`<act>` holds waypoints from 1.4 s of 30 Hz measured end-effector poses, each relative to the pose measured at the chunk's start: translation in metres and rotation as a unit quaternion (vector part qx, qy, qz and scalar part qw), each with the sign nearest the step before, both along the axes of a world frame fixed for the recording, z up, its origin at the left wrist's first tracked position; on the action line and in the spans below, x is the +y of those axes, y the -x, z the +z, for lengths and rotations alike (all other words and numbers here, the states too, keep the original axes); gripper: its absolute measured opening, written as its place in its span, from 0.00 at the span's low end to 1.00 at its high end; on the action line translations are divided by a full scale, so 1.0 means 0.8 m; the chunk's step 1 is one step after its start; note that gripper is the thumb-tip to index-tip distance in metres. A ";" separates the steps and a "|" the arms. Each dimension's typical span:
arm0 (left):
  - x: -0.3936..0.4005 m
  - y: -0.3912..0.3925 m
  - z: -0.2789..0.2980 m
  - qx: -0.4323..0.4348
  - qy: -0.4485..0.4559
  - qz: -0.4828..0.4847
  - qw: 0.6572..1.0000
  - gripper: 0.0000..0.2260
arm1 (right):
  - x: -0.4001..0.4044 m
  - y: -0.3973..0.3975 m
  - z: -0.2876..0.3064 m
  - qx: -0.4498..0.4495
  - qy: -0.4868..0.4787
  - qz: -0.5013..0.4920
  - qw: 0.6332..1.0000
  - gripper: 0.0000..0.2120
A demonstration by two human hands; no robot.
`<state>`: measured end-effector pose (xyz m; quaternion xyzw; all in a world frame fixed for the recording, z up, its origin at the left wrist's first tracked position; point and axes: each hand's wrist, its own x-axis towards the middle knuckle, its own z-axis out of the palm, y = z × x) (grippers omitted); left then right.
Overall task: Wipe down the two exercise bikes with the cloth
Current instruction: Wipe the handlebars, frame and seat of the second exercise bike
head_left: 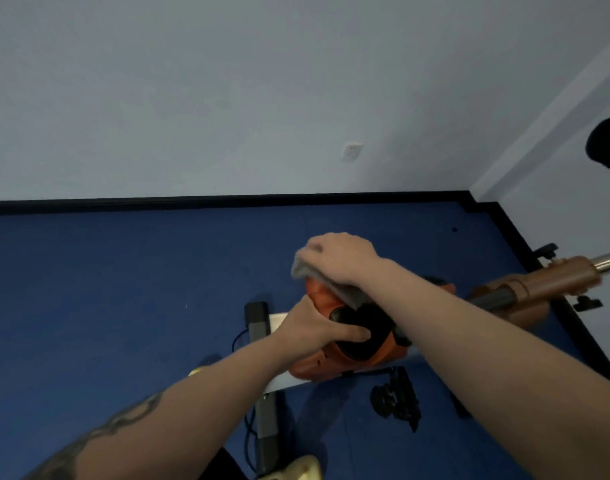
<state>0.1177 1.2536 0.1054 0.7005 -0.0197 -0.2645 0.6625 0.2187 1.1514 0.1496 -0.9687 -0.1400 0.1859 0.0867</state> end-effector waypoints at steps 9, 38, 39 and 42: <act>0.001 0.004 0.002 0.054 0.025 0.018 0.998 0.25 | -0.014 -0.012 0.003 0.031 -0.067 -0.084 0.994 0.23; -0.026 -0.074 0.054 -0.334 -0.237 0.014 0.912 0.13 | -0.116 0.066 -0.005 -0.175 0.073 -0.208 0.960 0.19; -0.032 -0.084 0.055 -0.363 -0.264 -0.022 0.893 0.13 | -0.125 0.067 -0.005 -0.184 0.123 -0.238 0.946 0.21; -0.046 -0.101 0.052 -0.418 -0.366 -0.133 0.820 0.14 | -0.088 0.092 -0.018 -0.211 0.079 -0.274 0.935 0.23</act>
